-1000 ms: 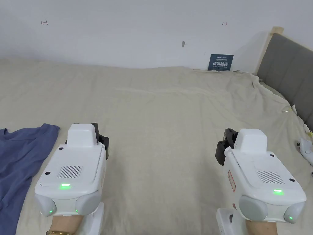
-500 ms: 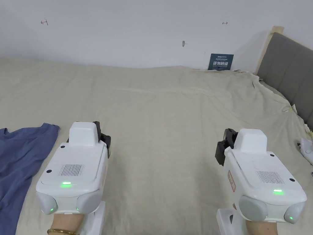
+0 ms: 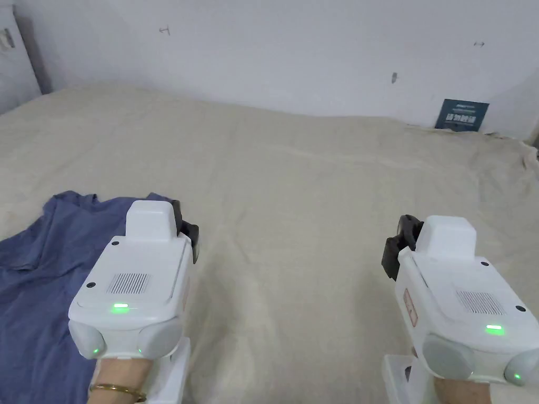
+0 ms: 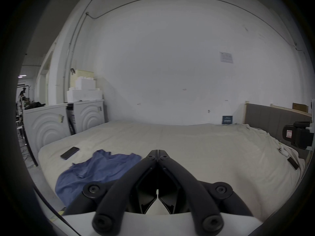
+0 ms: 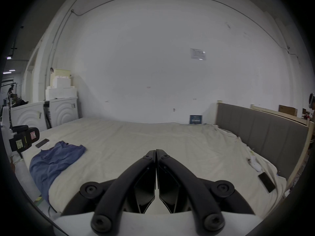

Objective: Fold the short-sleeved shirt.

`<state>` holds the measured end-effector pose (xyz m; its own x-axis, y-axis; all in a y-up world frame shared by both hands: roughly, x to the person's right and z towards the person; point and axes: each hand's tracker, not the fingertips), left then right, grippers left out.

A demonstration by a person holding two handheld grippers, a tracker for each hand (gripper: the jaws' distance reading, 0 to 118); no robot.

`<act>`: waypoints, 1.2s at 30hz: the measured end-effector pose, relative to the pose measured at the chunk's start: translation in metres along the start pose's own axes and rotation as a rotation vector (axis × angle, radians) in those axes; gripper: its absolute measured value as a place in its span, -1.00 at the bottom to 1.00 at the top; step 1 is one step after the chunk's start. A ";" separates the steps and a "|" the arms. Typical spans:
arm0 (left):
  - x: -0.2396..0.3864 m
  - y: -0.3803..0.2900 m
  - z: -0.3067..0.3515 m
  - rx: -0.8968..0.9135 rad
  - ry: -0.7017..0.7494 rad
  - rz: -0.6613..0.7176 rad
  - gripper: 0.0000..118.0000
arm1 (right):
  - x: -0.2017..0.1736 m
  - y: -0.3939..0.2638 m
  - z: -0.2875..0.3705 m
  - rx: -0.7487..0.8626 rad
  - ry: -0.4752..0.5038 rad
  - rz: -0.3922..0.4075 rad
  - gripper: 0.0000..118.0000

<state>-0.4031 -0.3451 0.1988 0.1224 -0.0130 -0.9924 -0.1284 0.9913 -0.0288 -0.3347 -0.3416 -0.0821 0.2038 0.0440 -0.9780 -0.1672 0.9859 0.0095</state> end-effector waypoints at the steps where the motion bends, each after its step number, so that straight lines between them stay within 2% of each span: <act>1: -0.010 0.000 0.002 -0.001 0.027 0.006 -1.00 | -0.010 0.001 -0.004 0.003 0.028 0.005 -1.00; 11: -0.101 -0.003 0.028 -0.009 0.270 0.040 -1.00 | -0.106 0.004 -0.031 -0.004 0.276 0.045 -1.00; 18: -0.143 -0.012 0.044 -0.033 0.371 0.064 -1.00 | -0.146 0.002 -0.037 -0.015 0.364 0.061 -1.00; 21: -0.153 -0.014 0.043 -0.039 0.393 0.085 -0.92 | -0.156 0.003 -0.037 -0.017 0.387 0.072 -1.00; 23: -0.159 -0.015 0.038 -0.076 0.380 0.113 -0.71 | -0.160 0.003 -0.038 -0.018 0.398 0.077 -1.00; 24: -0.163 -0.015 0.035 -0.091 0.372 0.129 -0.54 | -0.162 0.003 -0.038 -0.020 0.403 0.079 -1.00; 26: -0.166 -0.015 0.026 -0.118 0.355 0.131 0.10 | -0.163 0.003 -0.039 -0.023 0.409 0.084 -1.00; 27: -0.169 -0.014 0.020 -0.136 0.345 0.126 0.36 | -0.163 0.003 -0.040 -0.025 0.410 0.086 -1.00; 28: -0.170 -0.013 0.013 -0.146 0.343 0.124 0.73 | -0.163 0.003 -0.040 -0.025 0.412 0.091 -1.00; 29: -0.172 -0.012 0.006 -0.165 0.340 0.129 0.97 | -0.163 0.003 -0.041 -0.025 0.412 0.093 -1.00; 31: -0.172 -0.010 -0.009 -0.163 0.271 0.146 1.00 | -0.163 0.002 -0.045 -0.030 0.410 0.093 -1.00; 36: -0.178 0.003 -0.071 -0.277 0.214 0.135 1.00 | -0.161 0.001 -0.058 -0.049 0.401 0.086 -1.00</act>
<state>-0.4950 -0.3489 0.3666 -0.1189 0.0590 -0.9911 -0.3945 0.9133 0.1017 -0.4235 -0.3568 0.0633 -0.2032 0.0494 -0.9779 -0.2150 0.9721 0.0938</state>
